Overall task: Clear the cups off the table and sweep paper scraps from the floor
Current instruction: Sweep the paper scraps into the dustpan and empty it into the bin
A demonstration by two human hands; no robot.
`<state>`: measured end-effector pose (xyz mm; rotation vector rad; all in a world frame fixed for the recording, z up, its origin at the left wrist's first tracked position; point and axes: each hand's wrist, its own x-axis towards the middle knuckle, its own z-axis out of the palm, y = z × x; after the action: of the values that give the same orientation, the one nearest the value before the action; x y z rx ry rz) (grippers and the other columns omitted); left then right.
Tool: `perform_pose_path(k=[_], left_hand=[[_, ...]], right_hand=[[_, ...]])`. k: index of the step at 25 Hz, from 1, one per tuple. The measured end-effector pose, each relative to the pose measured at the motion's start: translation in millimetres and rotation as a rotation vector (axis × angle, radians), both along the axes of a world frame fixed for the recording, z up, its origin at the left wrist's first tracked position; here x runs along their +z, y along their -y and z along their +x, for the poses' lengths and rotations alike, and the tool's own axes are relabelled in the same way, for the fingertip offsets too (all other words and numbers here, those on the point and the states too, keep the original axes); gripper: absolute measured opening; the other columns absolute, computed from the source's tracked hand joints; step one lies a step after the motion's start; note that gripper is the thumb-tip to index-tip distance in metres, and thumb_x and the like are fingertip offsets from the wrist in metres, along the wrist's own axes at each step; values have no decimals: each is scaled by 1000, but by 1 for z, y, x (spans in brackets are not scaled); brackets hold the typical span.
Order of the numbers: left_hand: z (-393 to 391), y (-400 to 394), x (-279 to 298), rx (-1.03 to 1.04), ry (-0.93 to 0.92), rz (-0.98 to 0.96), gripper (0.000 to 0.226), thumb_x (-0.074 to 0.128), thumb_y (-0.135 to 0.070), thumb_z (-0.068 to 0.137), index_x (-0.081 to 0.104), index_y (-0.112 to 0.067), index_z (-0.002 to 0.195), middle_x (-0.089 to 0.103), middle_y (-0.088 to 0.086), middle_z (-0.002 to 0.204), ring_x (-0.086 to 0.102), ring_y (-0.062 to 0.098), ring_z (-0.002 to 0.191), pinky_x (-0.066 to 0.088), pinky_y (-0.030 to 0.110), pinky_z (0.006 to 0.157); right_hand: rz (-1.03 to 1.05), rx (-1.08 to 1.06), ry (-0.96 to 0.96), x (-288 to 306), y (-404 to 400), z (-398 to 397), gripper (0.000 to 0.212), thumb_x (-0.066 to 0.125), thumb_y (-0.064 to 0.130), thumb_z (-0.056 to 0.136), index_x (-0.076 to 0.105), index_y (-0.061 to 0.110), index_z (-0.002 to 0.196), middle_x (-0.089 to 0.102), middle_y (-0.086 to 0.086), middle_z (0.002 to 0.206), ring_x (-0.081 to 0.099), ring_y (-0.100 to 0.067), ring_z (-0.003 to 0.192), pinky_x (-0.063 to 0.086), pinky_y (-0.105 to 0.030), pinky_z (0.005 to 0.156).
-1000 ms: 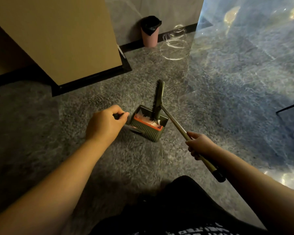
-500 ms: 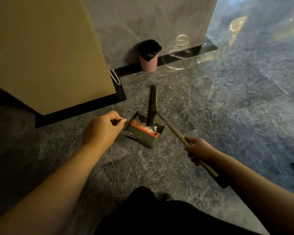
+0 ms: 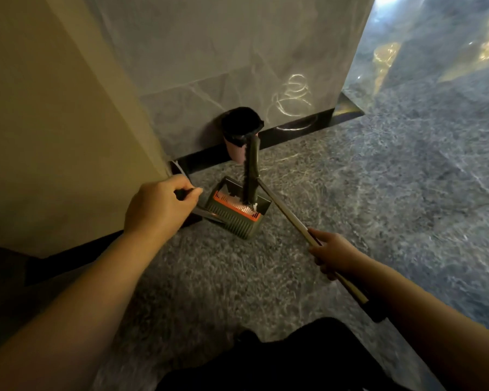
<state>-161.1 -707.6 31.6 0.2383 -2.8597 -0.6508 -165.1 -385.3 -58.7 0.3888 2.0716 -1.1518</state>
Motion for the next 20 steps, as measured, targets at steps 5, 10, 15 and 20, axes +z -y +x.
perform_pose_path(k=[5, 10, 15, 20], left_hand=[[-116, -6, 14, 53, -3, -21, 20, 65, -50, 82, 59, -34, 72, 58, -4, 60, 51, 13, 52, 42, 29, 46], [-217, -29, 22, 155, -29, 79, 13, 70, -46, 80, 57, -48, 76, 60, -9, 67, 58, 18, 65, 52, 38, 62], [-304, -71, 43, 221, -89, 146, 7, 62, -53, 70, 57, -51, 74, 61, -10, 70, 59, 20, 69, 52, 37, 69], [-384, -90, 60, 250, -17, 147, 15, 71, -42, 81, 59, -45, 73, 60, -10, 68, 61, 22, 72, 54, 41, 71]], right_hand=[[-20, 58, -38, 9, -28, -133, 53, 51, 17, 96, 37, 37, 143, 54, -6, 66, 48, -14, 42, 42, -22, 42], [11, 238, -78, 26, -73, -284, 54, 49, 16, 97, 34, 38, 144, 53, -7, 68, 48, -13, 44, 42, -22, 41], [99, 400, -119, 44, -107, -419, 53, 53, 21, 95, 37, 41, 141, 60, -7, 74, 55, -13, 50, 46, -22, 43], [57, 491, -134, 32, -119, -517, 54, 54, 20, 93, 37, 41, 140, 60, -8, 72, 56, -9, 43, 47, -22, 43]])
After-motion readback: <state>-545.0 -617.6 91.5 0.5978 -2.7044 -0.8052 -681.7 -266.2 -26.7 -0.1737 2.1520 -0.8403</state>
